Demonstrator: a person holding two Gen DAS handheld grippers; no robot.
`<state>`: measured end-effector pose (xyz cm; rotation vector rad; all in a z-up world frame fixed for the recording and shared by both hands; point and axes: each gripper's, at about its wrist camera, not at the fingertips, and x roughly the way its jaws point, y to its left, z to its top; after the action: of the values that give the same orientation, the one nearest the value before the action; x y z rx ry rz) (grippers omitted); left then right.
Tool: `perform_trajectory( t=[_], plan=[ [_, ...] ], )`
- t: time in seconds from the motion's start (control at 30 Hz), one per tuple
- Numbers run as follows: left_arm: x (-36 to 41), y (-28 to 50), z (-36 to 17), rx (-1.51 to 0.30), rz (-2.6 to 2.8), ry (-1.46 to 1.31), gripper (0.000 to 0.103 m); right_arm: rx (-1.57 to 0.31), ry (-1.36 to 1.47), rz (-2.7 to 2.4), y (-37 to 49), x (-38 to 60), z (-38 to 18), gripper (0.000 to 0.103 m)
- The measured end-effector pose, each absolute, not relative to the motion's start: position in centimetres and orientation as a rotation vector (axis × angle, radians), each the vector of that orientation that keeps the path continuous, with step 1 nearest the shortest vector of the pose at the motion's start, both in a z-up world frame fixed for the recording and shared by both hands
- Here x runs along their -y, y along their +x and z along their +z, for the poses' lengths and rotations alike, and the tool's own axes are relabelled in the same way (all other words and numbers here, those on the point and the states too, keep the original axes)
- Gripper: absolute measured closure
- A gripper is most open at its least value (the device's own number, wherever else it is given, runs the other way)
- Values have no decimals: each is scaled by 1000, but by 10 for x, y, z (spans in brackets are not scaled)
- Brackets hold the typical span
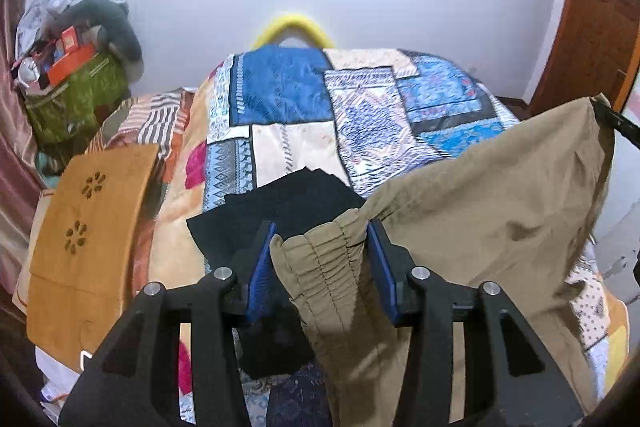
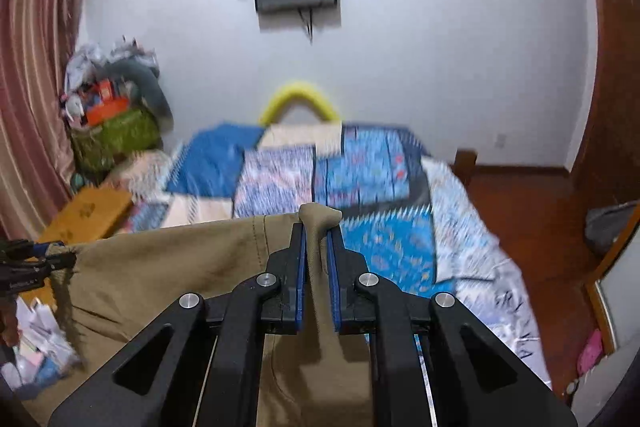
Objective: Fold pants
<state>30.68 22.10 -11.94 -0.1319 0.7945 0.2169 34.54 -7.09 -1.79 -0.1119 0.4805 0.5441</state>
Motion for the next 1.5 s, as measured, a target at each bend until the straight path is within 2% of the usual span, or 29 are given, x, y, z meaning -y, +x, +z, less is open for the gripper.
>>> perform_trajectory(
  t=[0.23, 0.67, 1.1, 1.17, 1.27, 1.43, 1.5],
  plan=[
    [-202, 254, -107, -769, 155, -124, 58, -458, -75, 575, 282, 101, -7, 95],
    [-171, 155, -132, -801, 48, -107, 58, -565, 6, 612, 179, 159, -58, 95],
    [-151, 107, -183, -928, 14, -87, 55, -738, 52, 559, 116, 184, -128, 93],
    [-150, 104, -188, -945, 19, -81, 55, -761, 57, 550, 111, 187, -137, 90],
    [-146, 98, -189, -949, 46, -53, 55, -783, 61, 527, 101, 192, -146, 87],
    [-148, 87, -178, -934, 63, -39, 53, -799, 68, 497, 82, 202, -148, 87],
    [-146, 86, -170, -915, 70, -26, 49, -784, 62, 492, 77, 203, -141, 87]
  ],
)
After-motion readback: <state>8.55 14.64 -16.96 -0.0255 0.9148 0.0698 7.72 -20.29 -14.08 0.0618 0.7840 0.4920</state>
